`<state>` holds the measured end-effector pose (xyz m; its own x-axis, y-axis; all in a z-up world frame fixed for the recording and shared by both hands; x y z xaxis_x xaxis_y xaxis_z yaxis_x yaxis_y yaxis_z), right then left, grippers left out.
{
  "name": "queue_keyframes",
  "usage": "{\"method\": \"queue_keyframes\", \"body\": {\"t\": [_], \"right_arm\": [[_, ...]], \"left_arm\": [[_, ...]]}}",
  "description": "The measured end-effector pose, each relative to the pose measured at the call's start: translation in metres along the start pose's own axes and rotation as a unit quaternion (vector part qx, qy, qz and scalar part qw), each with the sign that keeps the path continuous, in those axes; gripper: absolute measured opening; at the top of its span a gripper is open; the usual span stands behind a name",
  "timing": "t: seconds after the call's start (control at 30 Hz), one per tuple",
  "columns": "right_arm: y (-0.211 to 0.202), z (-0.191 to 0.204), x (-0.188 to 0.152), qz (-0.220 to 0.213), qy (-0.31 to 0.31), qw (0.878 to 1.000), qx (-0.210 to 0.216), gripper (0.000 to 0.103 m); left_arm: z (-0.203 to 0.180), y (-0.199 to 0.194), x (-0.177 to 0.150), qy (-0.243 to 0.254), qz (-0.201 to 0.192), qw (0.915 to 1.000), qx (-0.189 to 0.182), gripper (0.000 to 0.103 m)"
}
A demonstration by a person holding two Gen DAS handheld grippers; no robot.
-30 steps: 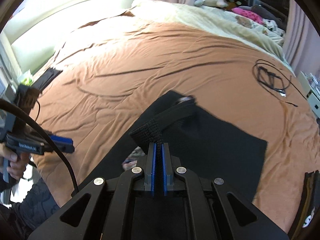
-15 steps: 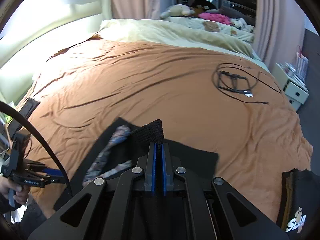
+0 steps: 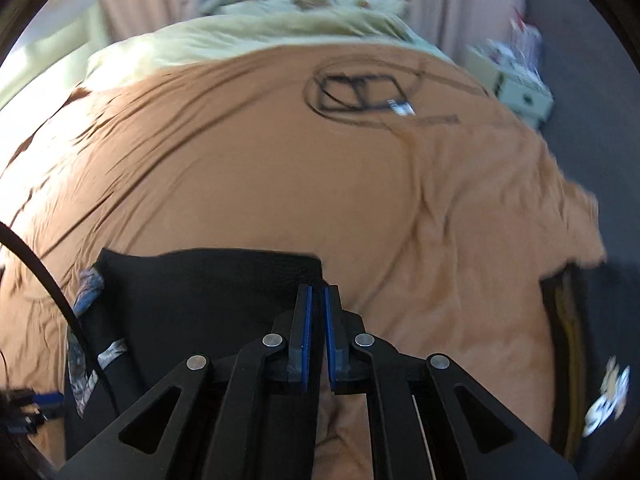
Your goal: Fold small clothes
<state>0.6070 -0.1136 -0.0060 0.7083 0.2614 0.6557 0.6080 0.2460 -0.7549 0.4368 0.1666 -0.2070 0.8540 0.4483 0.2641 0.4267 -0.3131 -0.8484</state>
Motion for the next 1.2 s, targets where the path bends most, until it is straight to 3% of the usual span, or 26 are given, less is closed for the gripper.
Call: {"method": "queue_keyframes", "body": {"t": [0.03,0.1,0.17,0.6,0.87,0.97,1.0,1.13,1.2], "right_arm": [[-0.001,0.0,-0.003,0.002,0.009,1.0,0.011,0.008],[-0.005,0.004,-0.01,0.004,0.01,1.0,0.022,0.035],[-0.011,0.008,-0.016,0.001,0.004,1.0,0.024,0.047],[-0.052,0.046,-0.055,-0.011,-0.07,0.994,0.081,0.048],[-0.078,0.086,-0.088,-0.007,-0.151,0.982,0.114,0.048],[-0.076,0.096,-0.091,-0.002,-0.177,0.978,0.112,0.048],[-0.076,0.099,-0.094,0.0,-0.185,0.976,0.114,0.048],[-0.076,0.108,-0.1,0.008,-0.202,0.972,0.118,0.047],[-0.074,0.113,-0.102,0.012,-0.208,0.97,0.122,0.042]], "left_arm": [[0.0,0.0,0.001,0.001,-0.001,1.0,-0.001,0.04],[-0.001,0.0,0.001,0.0,-0.002,1.0,-0.005,0.04],[0.0,0.001,0.001,-0.002,-0.002,1.0,-0.007,0.04],[0.003,0.002,0.001,-0.004,-0.004,0.9995,-0.03,0.04],[0.001,0.008,-0.001,-0.008,0.0,0.9986,-0.053,0.038],[0.001,0.01,-0.002,-0.012,-0.001,0.9981,-0.06,0.029],[0.001,0.011,-0.002,-0.013,0.001,0.9979,-0.064,0.021],[0.003,0.013,-0.004,-0.022,0.002,0.997,-0.074,0.017],[0.005,0.013,-0.004,-0.026,0.002,0.9965,-0.08,0.016]]}}
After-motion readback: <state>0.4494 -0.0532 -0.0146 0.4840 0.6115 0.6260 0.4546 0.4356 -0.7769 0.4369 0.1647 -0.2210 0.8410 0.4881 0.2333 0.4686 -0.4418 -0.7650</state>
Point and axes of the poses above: each gripper's, at about its wrist camera, not at the fingertips, and y roughly the way its jaws point, z to its left, x to its top, the point moved 1 cm from there along y, roughly the way its jaws point, and after that the axes turned 1 degree about z, right-handed, at the moved point
